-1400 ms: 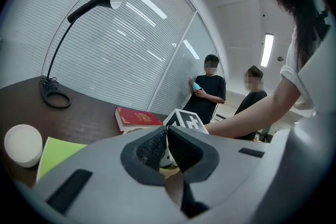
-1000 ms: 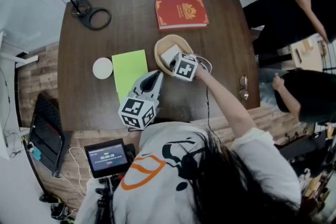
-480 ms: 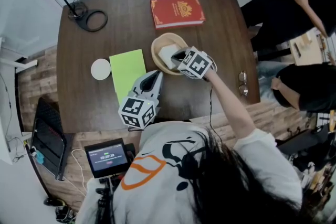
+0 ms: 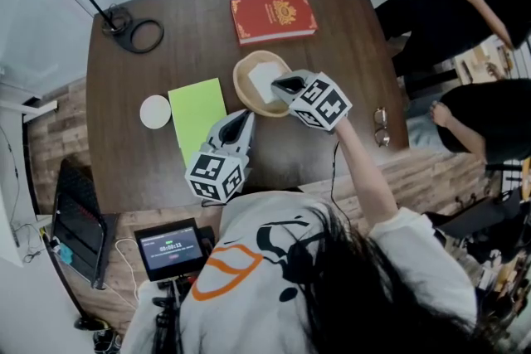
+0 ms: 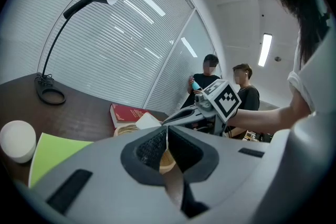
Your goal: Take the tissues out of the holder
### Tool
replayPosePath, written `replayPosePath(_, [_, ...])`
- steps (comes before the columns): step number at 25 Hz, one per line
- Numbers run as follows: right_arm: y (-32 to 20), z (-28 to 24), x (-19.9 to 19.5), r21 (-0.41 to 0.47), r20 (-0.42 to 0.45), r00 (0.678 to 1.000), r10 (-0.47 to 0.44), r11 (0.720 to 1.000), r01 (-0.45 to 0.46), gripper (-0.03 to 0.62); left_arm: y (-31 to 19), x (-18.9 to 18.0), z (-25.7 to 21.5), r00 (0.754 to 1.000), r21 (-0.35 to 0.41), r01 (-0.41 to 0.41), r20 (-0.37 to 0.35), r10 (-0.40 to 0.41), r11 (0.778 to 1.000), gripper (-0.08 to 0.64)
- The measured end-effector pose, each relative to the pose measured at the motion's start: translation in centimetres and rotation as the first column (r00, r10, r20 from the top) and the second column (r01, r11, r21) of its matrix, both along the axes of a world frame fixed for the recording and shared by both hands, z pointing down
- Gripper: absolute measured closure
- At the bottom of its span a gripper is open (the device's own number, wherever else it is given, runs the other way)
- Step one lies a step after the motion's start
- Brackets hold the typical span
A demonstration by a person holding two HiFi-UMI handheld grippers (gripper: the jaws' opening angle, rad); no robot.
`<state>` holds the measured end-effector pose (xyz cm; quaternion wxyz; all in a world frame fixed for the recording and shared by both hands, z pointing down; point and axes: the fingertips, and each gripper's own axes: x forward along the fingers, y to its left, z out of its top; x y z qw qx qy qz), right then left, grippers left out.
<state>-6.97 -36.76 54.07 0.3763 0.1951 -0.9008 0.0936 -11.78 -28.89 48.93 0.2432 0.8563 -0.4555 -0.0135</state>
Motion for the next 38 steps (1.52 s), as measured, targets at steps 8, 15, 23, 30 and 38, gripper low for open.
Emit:
replayPosePath(8, [1.4,-3.7,1.2,0.044,0.083,0.996,0.042,0.998,-0.046,0.578,0.3,0.9,-0.1,1.0,0.003,-0.024,0.006,0.024,1.0,0.56])
replayPosePath(15, [3.1,-5.7,3.8,0.064,0.124,0.987,0.099,0.992,-0.108,0.578,0.7,1.9,-0.1,0.998,0.003,-0.054,0.013,0.054,0.999,0.56])
replayPosePath(23, [4.7,-5.2,8.0,0.051,0.108,0.977,0.184,0.98,-0.19,0.578,1.5,3.9,-0.1,0.995,0.004,-0.102,0.014,0.102,0.995,0.56])
replayPosePath(30, [5.9,-3.1,11.9,0.021,0.065,0.963,0.26,0.965,-0.262,0.578,1.8,5.8,0.1,0.989,-0.002,-0.144,0.017,0.144,0.99,0.56])
replayPosePath(38, [7.0,2.0,15.3,-0.016,-0.059,0.945,0.32,0.947,-0.322,0.578,2.1,6.8,0.4,0.987,-0.013,-0.156,0.027,0.156,0.988,0.56])
